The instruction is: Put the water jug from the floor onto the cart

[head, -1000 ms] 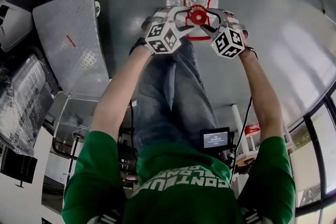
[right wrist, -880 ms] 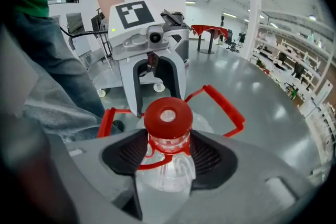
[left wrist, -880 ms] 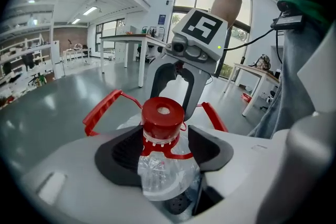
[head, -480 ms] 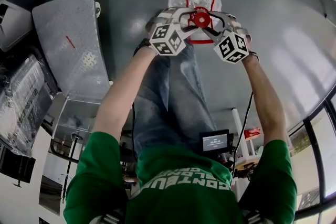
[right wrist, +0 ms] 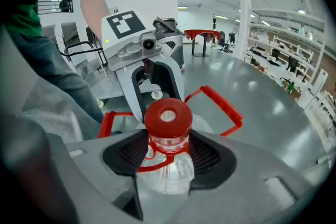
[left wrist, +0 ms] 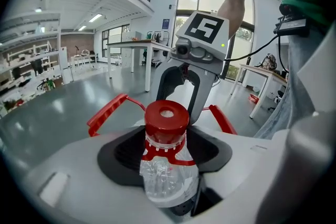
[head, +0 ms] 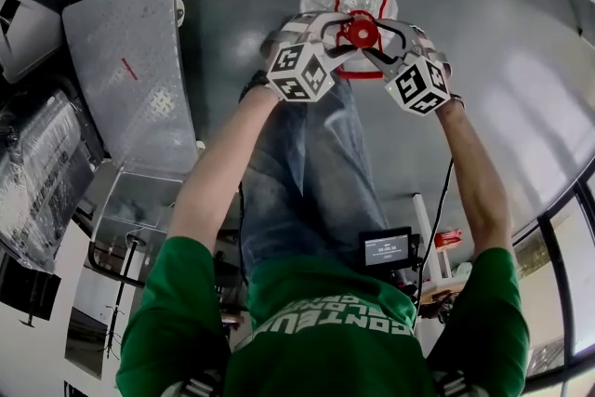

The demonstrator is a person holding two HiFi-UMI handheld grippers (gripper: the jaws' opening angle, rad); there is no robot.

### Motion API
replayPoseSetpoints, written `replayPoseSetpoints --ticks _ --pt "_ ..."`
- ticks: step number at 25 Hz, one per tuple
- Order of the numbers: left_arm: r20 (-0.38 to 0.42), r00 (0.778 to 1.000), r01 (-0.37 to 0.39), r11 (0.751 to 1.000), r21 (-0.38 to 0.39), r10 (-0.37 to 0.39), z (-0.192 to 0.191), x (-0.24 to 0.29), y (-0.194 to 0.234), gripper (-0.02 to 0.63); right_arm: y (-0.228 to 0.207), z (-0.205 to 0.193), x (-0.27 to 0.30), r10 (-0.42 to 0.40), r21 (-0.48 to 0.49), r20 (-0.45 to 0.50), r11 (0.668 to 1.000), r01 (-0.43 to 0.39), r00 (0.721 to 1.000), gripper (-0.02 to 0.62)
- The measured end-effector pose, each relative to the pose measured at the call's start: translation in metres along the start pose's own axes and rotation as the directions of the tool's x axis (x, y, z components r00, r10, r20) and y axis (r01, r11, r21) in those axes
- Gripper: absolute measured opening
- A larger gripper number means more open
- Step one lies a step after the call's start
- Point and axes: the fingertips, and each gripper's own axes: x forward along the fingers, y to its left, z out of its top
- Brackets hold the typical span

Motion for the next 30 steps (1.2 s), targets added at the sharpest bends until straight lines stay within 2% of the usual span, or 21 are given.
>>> replayPoseSetpoints --ticks 5,11,14,17,20,22,30 --pt "0.022 0.999 -0.048 0.999 -0.016 0.048 0.022 -0.028 0.003 0.252 -0.001 0.03 -0.021 0.012 -0.022 0.03 1.0 -0.011 0.999 0.23" --pt "0.049 0.99 -0.131 0.991 -0.037 0.133 0.048 -0.082 0.012 0.256 0.001 0.086 -0.046 0.034 -0.092 0.069 0.995 -0.027 0.997 0.23" --pt "0.062 0.979 -0.189 0.98 -0.061 0.192 0.061 -0.119 0.025 0.259 -0.002 0.129 -0.056 0.065 -0.14 0.084 0.989 -0.053 0.994 0.23" --pt "0.094 0.969 -0.217 0.968 -0.125 0.229 0.078 -0.174 0.057 0.262 -0.018 0.194 -0.065 0.119 -0.175 0.054 0.979 -0.108 0.991 0.23" --pt "0.115 0.957 -0.241 0.948 -0.206 0.268 0.08 -0.235 0.089 0.264 -0.028 0.265 -0.059 0.192 -0.202 0.02 0.962 -0.184 0.981 0.23" --pt "0.113 0.942 -0.282 0.93 -0.238 0.314 0.069 -0.265 0.101 0.264 -0.026 0.297 -0.047 0.22 -0.232 0.009 0.949 -0.212 0.975 0.23" --pt "0.1 0.883 -0.41 0.858 -0.309 0.458 0.042 -0.345 0.092 0.265 0.016 0.372 -0.028 0.304 -0.335 -0.017 0.896 -0.292 0.953 0.23"
